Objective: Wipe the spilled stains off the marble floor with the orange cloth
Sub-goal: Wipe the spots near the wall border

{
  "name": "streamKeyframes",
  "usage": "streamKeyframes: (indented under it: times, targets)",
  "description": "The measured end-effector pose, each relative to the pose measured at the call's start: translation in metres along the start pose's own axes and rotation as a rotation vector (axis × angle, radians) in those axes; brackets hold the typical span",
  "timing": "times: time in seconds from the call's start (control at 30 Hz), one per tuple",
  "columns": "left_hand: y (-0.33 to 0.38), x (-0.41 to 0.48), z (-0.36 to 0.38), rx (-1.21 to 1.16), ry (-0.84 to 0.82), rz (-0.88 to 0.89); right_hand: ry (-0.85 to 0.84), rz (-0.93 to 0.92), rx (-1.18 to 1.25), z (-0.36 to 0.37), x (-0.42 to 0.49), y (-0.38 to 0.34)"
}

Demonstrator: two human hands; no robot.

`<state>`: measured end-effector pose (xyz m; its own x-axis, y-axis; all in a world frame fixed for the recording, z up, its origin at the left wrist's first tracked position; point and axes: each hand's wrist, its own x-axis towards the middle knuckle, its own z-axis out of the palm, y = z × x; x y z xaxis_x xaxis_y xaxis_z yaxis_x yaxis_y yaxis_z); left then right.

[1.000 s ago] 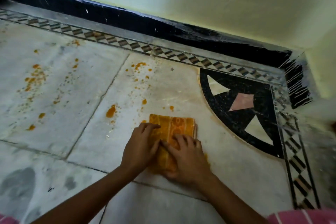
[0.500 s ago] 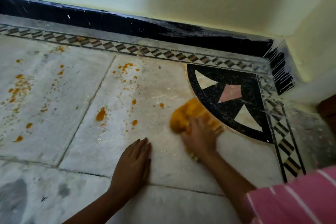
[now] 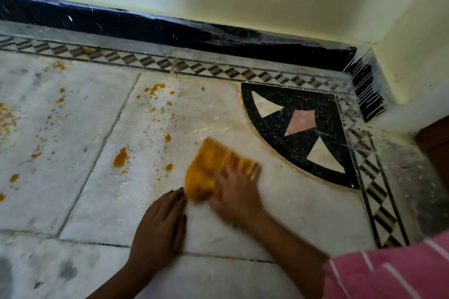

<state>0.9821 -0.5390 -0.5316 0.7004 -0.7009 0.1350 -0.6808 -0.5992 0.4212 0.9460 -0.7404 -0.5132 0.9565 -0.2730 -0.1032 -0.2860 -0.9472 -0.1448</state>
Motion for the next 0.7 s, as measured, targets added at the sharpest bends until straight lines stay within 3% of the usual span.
streamKeyframes:
  times: [0.07,0.13,0.27,0.33,0.4,0.5,0.6,0.7]
  targets:
    - [-0.002,-0.002,0.000,0.004,-0.014,0.005,-0.012,-0.178,0.079,-0.002,-0.068,0.002]
    - [-0.002,-0.003,0.001,-0.012,-0.002,-0.029,0.011,-0.178,0.157,-0.006,-0.110,0.046]
    - [0.000,-0.003,0.000,-0.010,-0.014,-0.020,0.086,0.218,0.064,-0.022,-0.061,0.121]
    - [-0.002,-0.004,-0.002,0.014,-0.049,-0.009,0.066,0.367,0.049,-0.032,-0.005,0.111]
    - [-0.005,-0.008,-0.007,0.046,-0.099,0.002,0.020,0.405,0.095,-0.039,0.043,0.071]
    - [-0.013,-0.017,-0.019,0.079,-0.126,0.040,-0.082,0.145,0.102,-0.037,0.059,-0.002]
    - [-0.025,-0.034,-0.036,0.141,-0.128,0.031,-0.107,-0.206,0.070,-0.018,0.007,-0.042]
    - [-0.041,-0.054,-0.047,0.169,-0.115,-0.007,-0.136,-0.337,0.072,-0.016,-0.048,-0.035]
